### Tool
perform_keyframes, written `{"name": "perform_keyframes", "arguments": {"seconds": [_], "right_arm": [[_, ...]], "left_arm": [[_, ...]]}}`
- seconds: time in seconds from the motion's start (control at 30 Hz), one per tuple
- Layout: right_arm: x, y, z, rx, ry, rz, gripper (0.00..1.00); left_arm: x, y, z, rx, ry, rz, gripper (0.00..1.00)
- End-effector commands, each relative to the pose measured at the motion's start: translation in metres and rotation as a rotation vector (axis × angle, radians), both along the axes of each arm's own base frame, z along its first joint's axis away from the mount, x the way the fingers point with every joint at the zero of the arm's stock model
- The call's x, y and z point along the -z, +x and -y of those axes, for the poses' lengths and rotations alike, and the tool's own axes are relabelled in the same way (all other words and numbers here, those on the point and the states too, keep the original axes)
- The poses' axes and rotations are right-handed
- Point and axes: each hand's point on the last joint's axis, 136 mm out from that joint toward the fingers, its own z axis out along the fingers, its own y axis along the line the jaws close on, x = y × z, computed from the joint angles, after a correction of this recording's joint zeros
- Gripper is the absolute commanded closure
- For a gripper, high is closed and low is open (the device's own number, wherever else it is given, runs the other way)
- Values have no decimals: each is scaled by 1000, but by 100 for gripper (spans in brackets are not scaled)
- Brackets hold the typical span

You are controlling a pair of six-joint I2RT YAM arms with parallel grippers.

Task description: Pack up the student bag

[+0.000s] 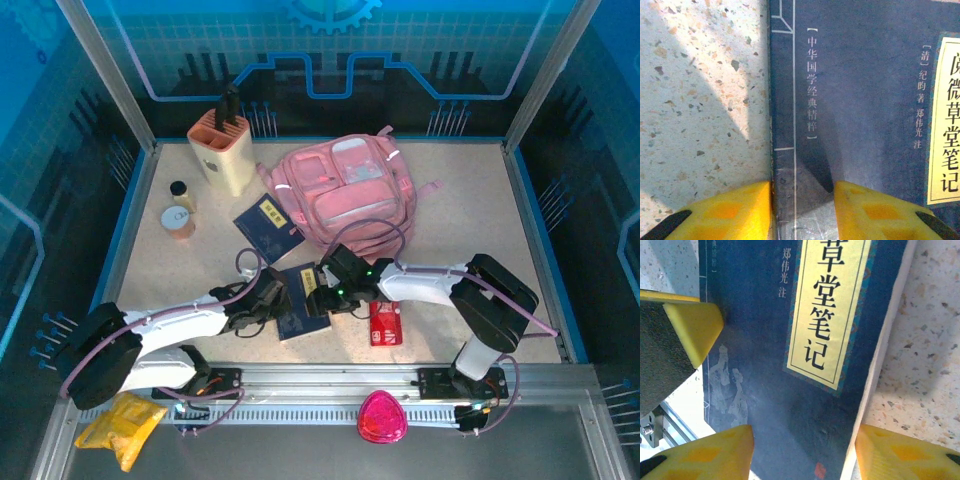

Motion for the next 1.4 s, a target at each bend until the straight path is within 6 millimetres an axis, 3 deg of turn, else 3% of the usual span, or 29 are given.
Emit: {"name": "perform_keyframes", "arguments": {"seconds": [0.0,0.37,0.87,1.1,1.27,1.37], "right_arm": [[-22,1,-16,-35,64,36,47],[-44,7,-9,38,123,13,54],[-14,5,-4,35,51,-31,71],[-9,1,-2,36,54,-40,90],[-20,3,-3,33,77,-11,100],[-36,4,-7,32,132,21,100]], "left_arm": [[1,-4,27,58,-105,-8,62],[2,-5,24,54,-68,-13,62],[-1,-3,25,54,-72,-1,62],[-2,-3,22,48,-52,-2,62],[-6,-1,18,28,-58,24,55],[-18,2,14,10,-57,57,47]]}}
